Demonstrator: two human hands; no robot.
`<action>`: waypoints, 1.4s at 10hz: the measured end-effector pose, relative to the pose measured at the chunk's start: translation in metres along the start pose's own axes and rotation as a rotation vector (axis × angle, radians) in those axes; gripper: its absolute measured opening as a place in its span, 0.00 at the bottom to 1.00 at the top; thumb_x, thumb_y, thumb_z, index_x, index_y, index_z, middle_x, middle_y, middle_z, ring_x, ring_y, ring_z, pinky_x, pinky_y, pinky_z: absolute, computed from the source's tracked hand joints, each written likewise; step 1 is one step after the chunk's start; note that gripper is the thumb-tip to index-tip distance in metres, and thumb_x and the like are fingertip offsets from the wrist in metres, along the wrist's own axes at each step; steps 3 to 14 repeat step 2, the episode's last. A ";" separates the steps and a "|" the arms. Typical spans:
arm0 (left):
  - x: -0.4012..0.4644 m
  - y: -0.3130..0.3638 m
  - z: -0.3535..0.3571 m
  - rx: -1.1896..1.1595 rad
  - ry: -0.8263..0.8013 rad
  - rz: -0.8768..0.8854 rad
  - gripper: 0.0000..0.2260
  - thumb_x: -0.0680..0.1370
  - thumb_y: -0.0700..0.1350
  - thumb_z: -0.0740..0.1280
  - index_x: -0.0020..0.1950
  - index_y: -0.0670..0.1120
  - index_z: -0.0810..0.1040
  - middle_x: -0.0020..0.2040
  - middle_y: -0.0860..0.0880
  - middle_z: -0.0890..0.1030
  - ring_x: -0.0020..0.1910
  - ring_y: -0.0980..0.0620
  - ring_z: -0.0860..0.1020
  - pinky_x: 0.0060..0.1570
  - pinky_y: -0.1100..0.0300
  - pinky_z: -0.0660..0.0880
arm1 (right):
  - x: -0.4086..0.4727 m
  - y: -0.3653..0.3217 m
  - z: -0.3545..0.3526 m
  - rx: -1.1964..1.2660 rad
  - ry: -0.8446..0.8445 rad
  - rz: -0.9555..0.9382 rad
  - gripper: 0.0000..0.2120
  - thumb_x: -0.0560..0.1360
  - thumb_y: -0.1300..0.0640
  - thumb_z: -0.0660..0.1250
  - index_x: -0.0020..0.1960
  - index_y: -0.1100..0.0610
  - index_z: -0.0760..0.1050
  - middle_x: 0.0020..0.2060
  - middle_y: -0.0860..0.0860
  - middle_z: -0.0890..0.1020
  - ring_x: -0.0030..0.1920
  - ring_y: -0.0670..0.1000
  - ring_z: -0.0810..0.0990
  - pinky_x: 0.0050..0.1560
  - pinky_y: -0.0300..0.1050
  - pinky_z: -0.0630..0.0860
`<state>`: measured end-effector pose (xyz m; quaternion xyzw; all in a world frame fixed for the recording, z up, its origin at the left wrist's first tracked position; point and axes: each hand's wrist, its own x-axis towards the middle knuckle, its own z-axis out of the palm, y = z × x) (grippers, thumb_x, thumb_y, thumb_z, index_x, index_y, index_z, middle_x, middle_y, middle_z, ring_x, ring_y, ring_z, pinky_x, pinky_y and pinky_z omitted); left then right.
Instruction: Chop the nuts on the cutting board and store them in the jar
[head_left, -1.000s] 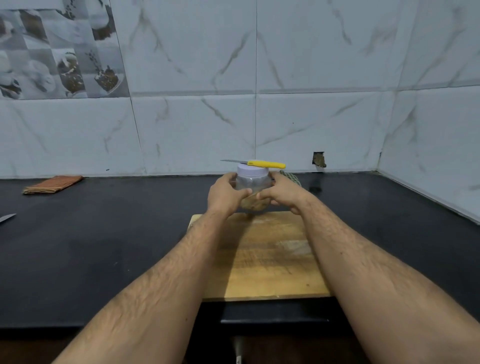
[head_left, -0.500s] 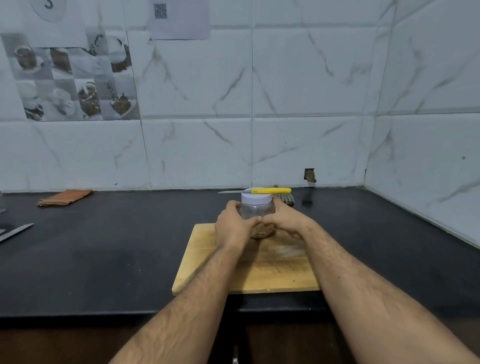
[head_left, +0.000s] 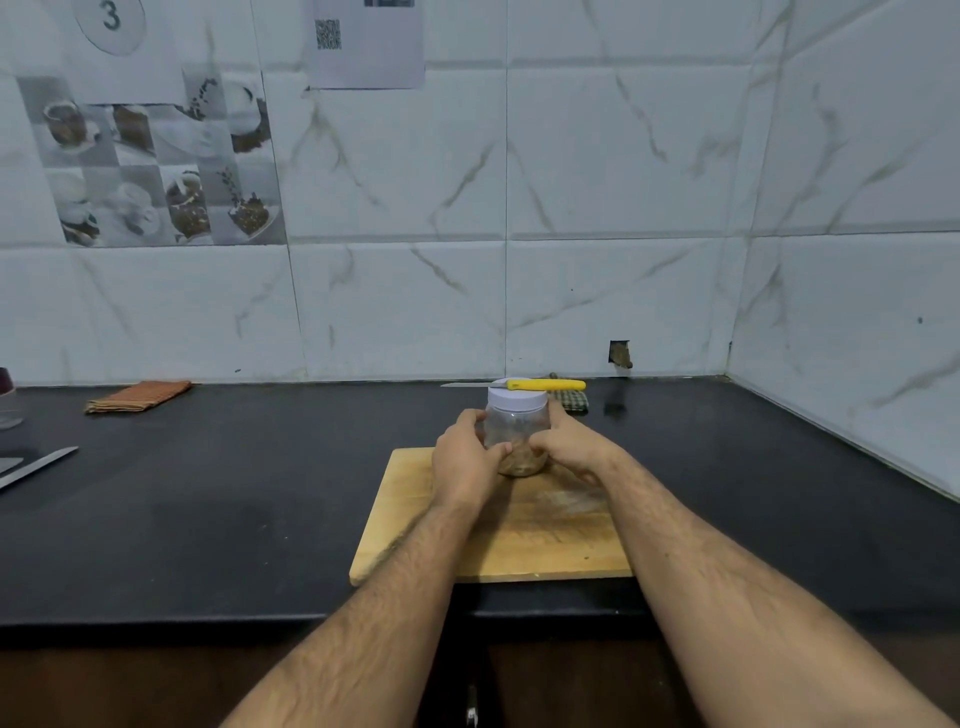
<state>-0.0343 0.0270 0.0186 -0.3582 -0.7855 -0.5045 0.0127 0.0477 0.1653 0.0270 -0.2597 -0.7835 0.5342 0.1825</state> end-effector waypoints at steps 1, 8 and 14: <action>-0.002 -0.002 0.000 -0.009 -0.019 0.021 0.22 0.75 0.46 0.74 0.67 0.48 0.75 0.58 0.50 0.82 0.54 0.53 0.80 0.53 0.61 0.73 | 0.023 0.019 -0.004 -0.044 0.034 0.060 0.52 0.62 0.57 0.64 0.80 0.45 0.42 0.57 0.51 0.80 0.56 0.54 0.80 0.62 0.57 0.76; -0.006 -0.002 -0.005 0.050 -0.040 0.028 0.21 0.77 0.49 0.71 0.68 0.47 0.74 0.60 0.50 0.82 0.55 0.52 0.80 0.56 0.57 0.75 | 0.004 0.003 0.002 -0.193 0.126 0.081 0.45 0.71 0.59 0.62 0.81 0.54 0.40 0.63 0.53 0.77 0.62 0.56 0.77 0.65 0.51 0.71; -0.006 -0.002 -0.005 0.050 -0.040 0.028 0.21 0.77 0.49 0.71 0.68 0.47 0.74 0.60 0.50 0.82 0.55 0.52 0.80 0.56 0.57 0.75 | 0.004 0.003 0.002 -0.193 0.126 0.081 0.45 0.71 0.59 0.62 0.81 0.54 0.40 0.63 0.53 0.77 0.62 0.56 0.77 0.65 0.51 0.71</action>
